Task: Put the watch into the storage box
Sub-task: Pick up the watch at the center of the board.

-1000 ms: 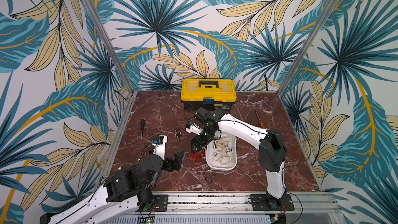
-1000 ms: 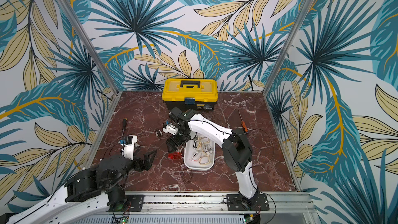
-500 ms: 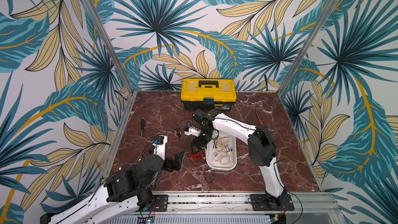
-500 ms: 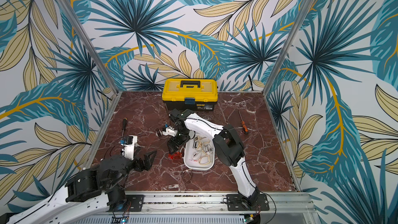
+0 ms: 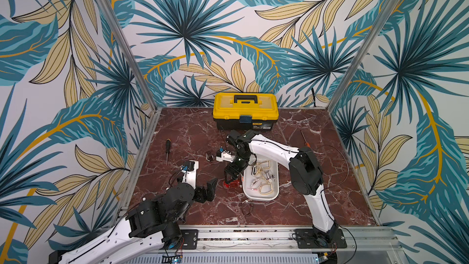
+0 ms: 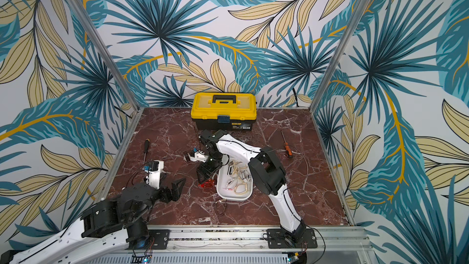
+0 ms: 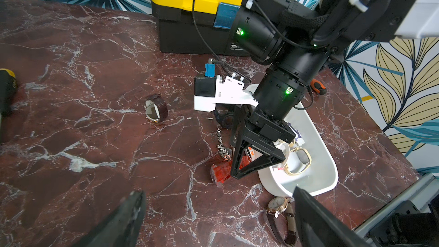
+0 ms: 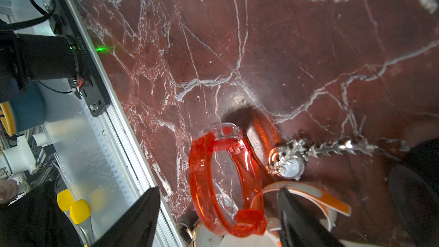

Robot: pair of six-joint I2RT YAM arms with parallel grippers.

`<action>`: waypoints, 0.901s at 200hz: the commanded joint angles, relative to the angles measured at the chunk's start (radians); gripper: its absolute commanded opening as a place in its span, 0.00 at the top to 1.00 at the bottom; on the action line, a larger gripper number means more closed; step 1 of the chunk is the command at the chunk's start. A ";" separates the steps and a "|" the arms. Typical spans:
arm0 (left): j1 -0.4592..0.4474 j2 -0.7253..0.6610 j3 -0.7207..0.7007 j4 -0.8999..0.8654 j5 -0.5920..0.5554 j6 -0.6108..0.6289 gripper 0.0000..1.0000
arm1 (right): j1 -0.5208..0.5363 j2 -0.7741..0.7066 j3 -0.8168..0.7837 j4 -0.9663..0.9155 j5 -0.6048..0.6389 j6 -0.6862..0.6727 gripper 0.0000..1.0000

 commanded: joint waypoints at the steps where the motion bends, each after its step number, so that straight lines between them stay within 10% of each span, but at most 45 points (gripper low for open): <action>1: -0.003 -0.007 -0.015 0.025 -0.017 0.020 0.00 | 0.000 0.013 -0.025 -0.009 -0.053 -0.022 0.22; 65: -0.003 -0.007 -0.017 0.034 -0.020 0.028 0.00 | 0.003 -0.001 -0.084 0.022 -0.075 -0.011 0.29; 180: -0.002 -0.007 -0.016 0.038 -0.027 0.044 0.00 | 0.025 -0.065 -0.084 0.078 -0.146 0.033 0.90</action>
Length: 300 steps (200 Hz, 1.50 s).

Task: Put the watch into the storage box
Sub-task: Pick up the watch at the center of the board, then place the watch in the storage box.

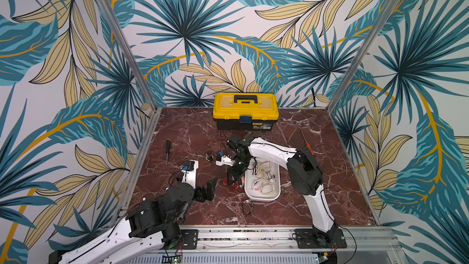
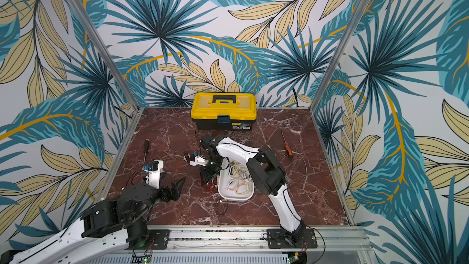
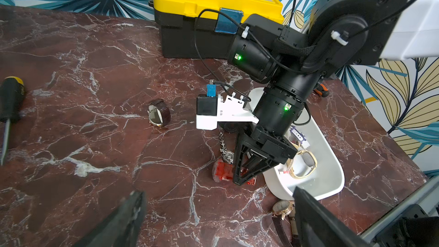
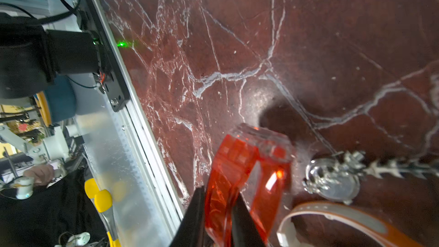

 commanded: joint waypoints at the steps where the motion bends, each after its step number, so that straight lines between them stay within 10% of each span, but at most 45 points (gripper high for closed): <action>1: -0.002 -0.007 -0.016 0.025 -0.011 0.021 0.00 | 0.014 -0.064 -0.007 0.022 -0.035 0.017 0.91; 81: -0.002 -0.011 0.020 0.012 0.002 0.031 0.00 | 0.048 -0.260 -0.100 0.161 0.209 0.211 1.00; 174: -0.001 -0.009 0.022 0.060 0.030 0.045 0.00 | 0.032 -0.566 -0.432 0.271 0.858 0.537 1.00; 300: -0.003 0.019 0.004 0.062 0.045 0.028 0.00 | -0.125 -0.525 -0.587 0.403 0.859 0.687 1.00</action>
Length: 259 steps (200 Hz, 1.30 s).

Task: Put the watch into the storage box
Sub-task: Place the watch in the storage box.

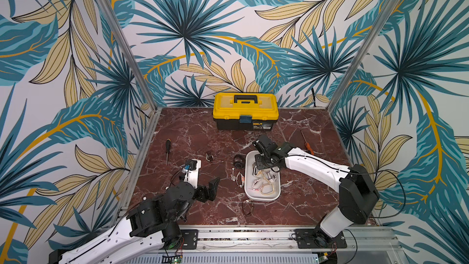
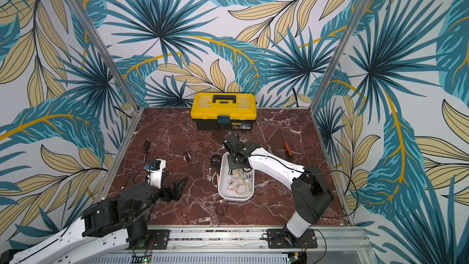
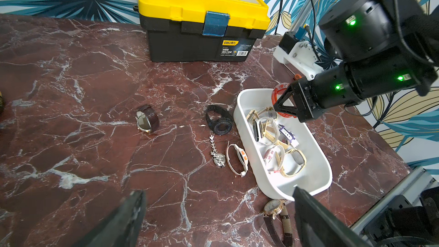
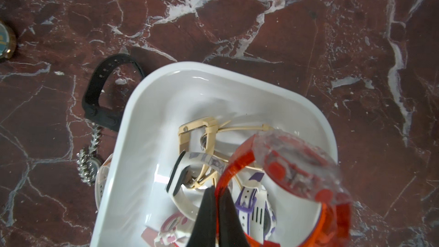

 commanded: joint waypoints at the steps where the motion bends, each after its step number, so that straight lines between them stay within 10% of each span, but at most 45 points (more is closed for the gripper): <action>1: -0.003 0.005 -0.002 0.021 0.004 -0.005 0.00 | -0.026 0.022 -0.036 0.048 -0.023 0.034 1.00; 181: -0.003 0.051 -0.015 0.049 0.004 0.003 0.00 | -0.096 0.080 -0.107 0.128 -0.069 0.065 1.00; 216: -0.002 0.051 -0.016 0.055 0.003 0.004 0.00 | -0.096 0.064 -0.108 0.128 -0.074 0.070 0.71; 259: -0.003 0.070 -0.006 0.078 0.006 0.019 0.00 | -0.096 -0.010 -0.118 0.133 -0.081 0.071 0.66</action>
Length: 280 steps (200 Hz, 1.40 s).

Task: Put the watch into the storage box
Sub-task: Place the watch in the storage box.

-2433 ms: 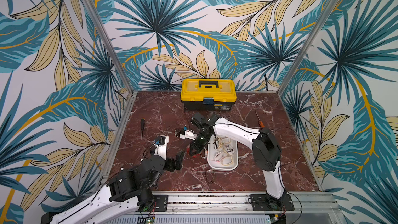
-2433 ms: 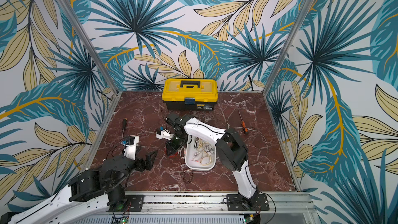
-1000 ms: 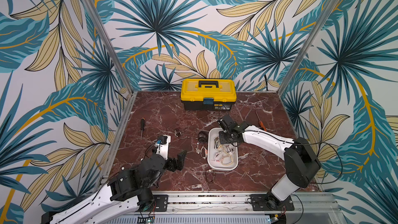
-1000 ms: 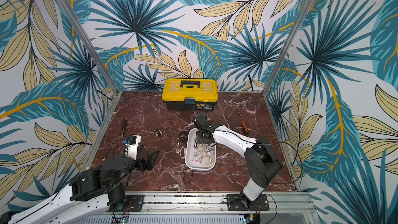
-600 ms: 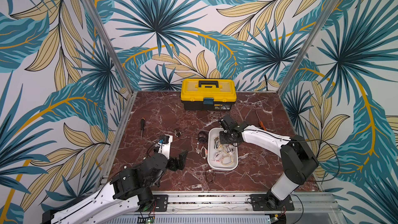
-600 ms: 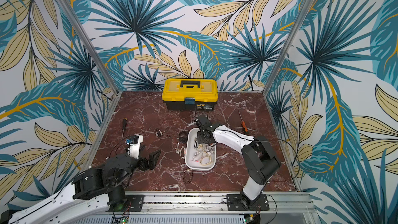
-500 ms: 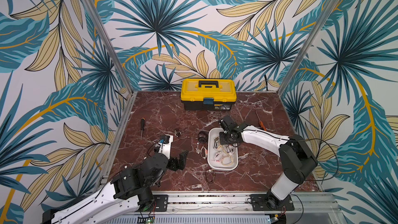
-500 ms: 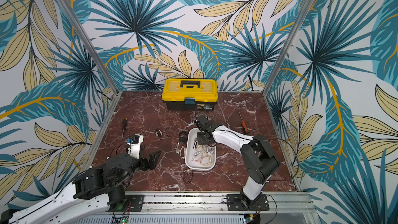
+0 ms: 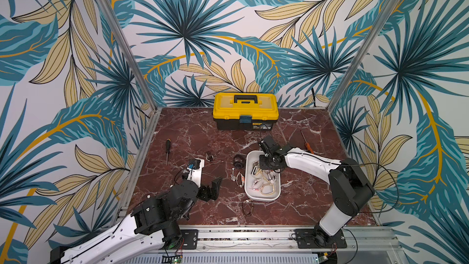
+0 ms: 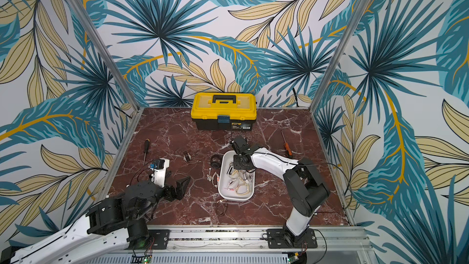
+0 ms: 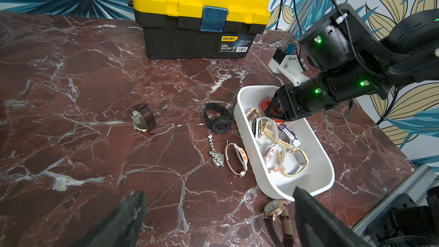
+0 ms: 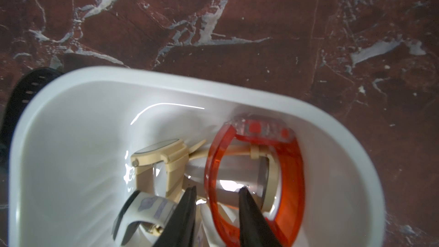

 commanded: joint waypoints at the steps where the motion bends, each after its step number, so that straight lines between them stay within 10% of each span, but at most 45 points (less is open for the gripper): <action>1: -0.002 0.016 -0.004 0.040 0.000 0.016 0.00 | -0.001 -0.064 -0.023 0.006 0.003 0.007 0.66; 62: -0.003 0.085 0.004 0.079 0.032 0.016 0.00 | 0.000 -0.259 -0.075 0.009 -0.025 0.025 0.52; 112: -0.001 0.215 0.044 0.076 0.088 -0.012 0.00 | 0.004 -0.528 -0.183 -0.011 -0.124 0.010 0.01; 203: 0.212 0.647 0.122 0.126 0.499 -0.091 0.03 | 0.034 -1.025 -0.391 -0.138 -0.289 0.035 0.00; 280: 0.320 0.916 0.260 0.112 0.514 -0.004 0.30 | 0.032 -1.064 -0.427 -0.159 -0.285 0.050 0.00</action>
